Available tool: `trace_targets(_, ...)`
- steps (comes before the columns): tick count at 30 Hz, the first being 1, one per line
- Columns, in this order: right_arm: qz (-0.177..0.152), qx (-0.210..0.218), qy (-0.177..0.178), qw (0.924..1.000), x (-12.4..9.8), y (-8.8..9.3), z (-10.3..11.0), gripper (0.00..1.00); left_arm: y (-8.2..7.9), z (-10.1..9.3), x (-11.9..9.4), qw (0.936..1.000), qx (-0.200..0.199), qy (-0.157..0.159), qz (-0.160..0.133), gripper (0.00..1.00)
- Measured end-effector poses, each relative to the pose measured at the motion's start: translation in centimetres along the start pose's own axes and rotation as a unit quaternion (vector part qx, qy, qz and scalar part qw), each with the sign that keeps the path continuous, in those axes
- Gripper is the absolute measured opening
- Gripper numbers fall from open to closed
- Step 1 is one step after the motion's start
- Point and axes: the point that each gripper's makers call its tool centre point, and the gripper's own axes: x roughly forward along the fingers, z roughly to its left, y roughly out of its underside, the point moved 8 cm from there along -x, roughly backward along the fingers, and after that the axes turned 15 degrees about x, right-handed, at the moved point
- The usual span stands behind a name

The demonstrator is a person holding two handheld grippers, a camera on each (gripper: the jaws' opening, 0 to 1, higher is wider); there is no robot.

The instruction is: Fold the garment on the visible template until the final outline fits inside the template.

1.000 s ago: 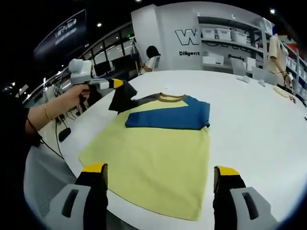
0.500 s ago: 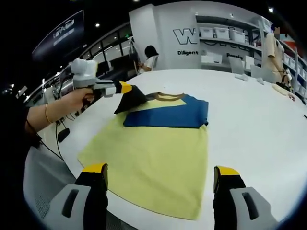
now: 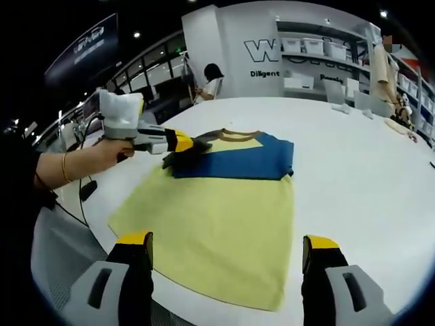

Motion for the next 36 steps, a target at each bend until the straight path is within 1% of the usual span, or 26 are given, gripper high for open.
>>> trace_targets(2, 0.0, -0.001, 0.002, 1.0, 0.0, 0.1, 0.0, 0.89, 0.0, -0.4, 0.1, 0.9999, -0.002, 0.012, 0.001, 0.11)
trace_targets(3, 0.001, -0.001, 0.002, 1.0, 0.1, 0.1, 0.0, 0.89, 0.0, -0.7, 0.2, 0.9999, -0.001, 0.016, 0.0, 0.16)
trace_targets(4, 0.002, -0.003, 0.003, 1.0, 0.1, 0.1, 0.0, 0.89, 0.0, -0.9, 0.2, 0.9998, 0.001, 0.02, -0.001, 0.25)
trace_targets(6, 0.001, -0.004, 0.001, 1.0, 0.2, 0.0, 0.2, 0.89, -0.1, -1.1, 0.2, 0.9998, 0.011, 0.02, 0.0, 0.39)
trace_targets(7, 0.001, -0.004, 0.0, 1.0, 0.2, 0.0, 0.2, 0.89, -0.2, -1.1, 0.1, 0.9997, 0.015, 0.018, -0.001, 0.47)
trace_targets(9, 0.0, -0.006, -0.002, 1.0, 0.3, -0.1, 0.3, 0.89, -0.3, -0.9, 0.1, 0.9998, 0.012, 0.013, -0.001, 0.61)
trace_targets(10, 0.0, -0.007, -0.003, 1.0, 0.4, -0.1, 0.4, 0.89, -0.4, -0.8, 0.0, 0.9999, 0.004, 0.011, -0.003, 0.68)
trace_targets(14, -0.002, -0.007, -0.007, 0.9999, 0.5, -0.3, 0.6, 0.9, -0.5, -0.4, -0.2, 0.9999, -0.014, 0.009, -0.004, 0.82)
trace_targets(16, -0.002, -0.009, -0.008, 0.9999, 0.6, -0.3, 0.7, 0.9, -0.4, -0.2, -0.4, 0.9996, -0.028, 0.009, -0.003, 0.92)
trace_targets(17, -0.002, -0.01, -0.009, 0.9999, 0.6, -0.4, 0.8, 0.9, -0.4, -0.1, -0.5, 0.9994, -0.033, 0.01, -0.004, 0.96)
trace_targets(19, -0.003, -0.012, -0.011, 0.9999, 0.7, -0.4, 0.9, 0.9, -0.4, 0.1, -0.8, 0.9991, -0.041, 0.01, -0.005, 0.99)
trace_targets(23, -0.003, -0.019, -0.014, 0.9997, 0.9, -0.6, 1.2, 0.9, -0.3, 0.2, -1.4, 0.9987, -0.048, 0.017, -0.007, 0.99)
trace_targets(29, -0.006, -0.026, -0.02, 0.9994, 1.2, -0.9, 1.7, 0.91, -0.1, 0.7, -2.6, 0.9982, -0.058, 0.012, -0.011, 0.99)
trace_targets(33, -0.007, -0.036, -0.023, 0.9991, 1.5, -1.2, 2.1, 0.91, 0.2, 0.9, -3.4, 0.9981, -0.059, 0.018, -0.004, 0.99)
trace_targets(36, -0.01, -0.043, -0.03, 0.9986, 1.8, -1.7, 2.4, 0.9, 0.1, 1.2, -4.4, 0.9975, -0.066, 0.02, -0.012, 0.99)
